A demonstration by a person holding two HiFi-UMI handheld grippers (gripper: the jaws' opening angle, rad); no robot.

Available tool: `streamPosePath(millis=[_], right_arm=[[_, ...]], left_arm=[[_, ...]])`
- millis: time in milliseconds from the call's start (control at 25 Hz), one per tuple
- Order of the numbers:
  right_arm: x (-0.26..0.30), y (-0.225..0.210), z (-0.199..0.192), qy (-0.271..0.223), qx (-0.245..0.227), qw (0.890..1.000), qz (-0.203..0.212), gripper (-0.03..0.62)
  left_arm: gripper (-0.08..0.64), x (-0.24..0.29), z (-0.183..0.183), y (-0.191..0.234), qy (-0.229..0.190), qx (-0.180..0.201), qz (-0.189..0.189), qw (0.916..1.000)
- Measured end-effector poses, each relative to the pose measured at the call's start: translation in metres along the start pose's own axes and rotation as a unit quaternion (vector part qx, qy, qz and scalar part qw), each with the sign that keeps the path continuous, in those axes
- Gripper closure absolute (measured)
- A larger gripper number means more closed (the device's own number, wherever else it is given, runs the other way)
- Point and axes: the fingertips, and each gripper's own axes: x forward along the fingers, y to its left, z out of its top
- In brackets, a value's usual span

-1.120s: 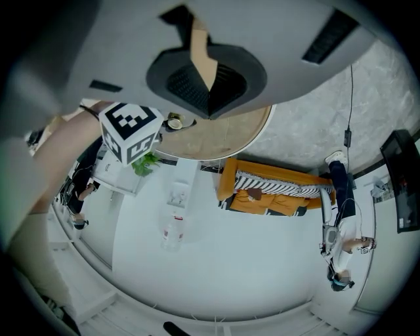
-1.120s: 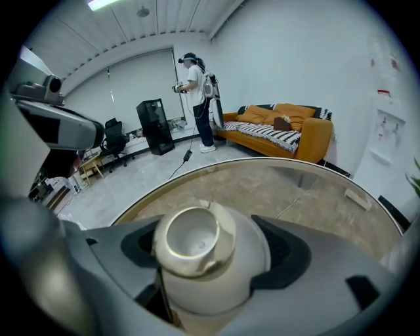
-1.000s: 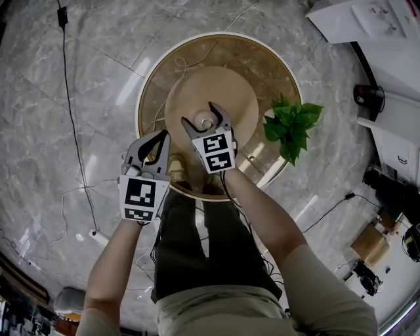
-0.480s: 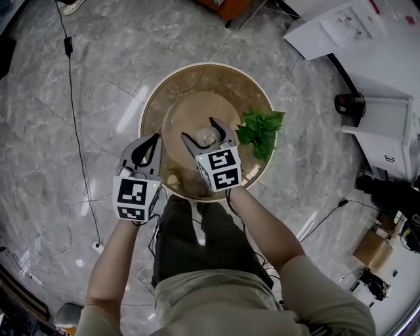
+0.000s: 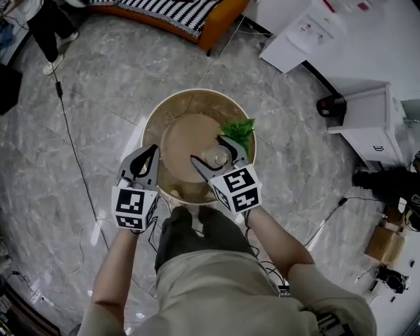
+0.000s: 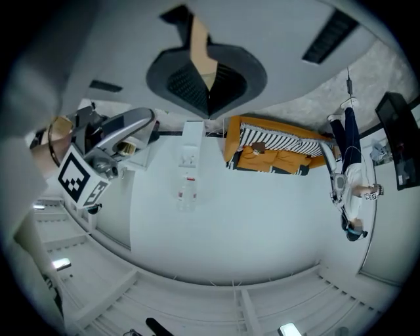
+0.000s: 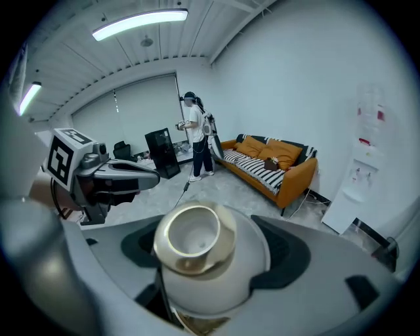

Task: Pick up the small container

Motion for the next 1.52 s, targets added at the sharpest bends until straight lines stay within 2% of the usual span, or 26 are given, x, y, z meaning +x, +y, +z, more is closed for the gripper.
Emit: streamPosePath(millis=[280,520,880,1520], right_arm=[[-0.081,0.012,0.026,-0.016,-0.003,1.0,0.001,0.256],[-0.132,0.021,0.02,-0.016,0.012,1.0,0.002,0.256],[-0.166,0.023,0.015,-0.014,0.002,1.0,-0.006,0.256],[-0.171,0.007,0.004,-0.007,0.002,1.0,-0.009,0.256]], left_arm=[[0.554,-0.046,0.051,-0.044,-0.018,0.001,-0.035,0.9992],[0.554,-0.078,0.061,-0.09,-0.01,0.011,-0.075,0.9971],[0.554,-0.082,0.083,-0.108,-0.027,0.014,-0.071,0.997],[0.554,-0.077,0.095,-0.104,-0.027,0.015,-0.05,0.9983]])
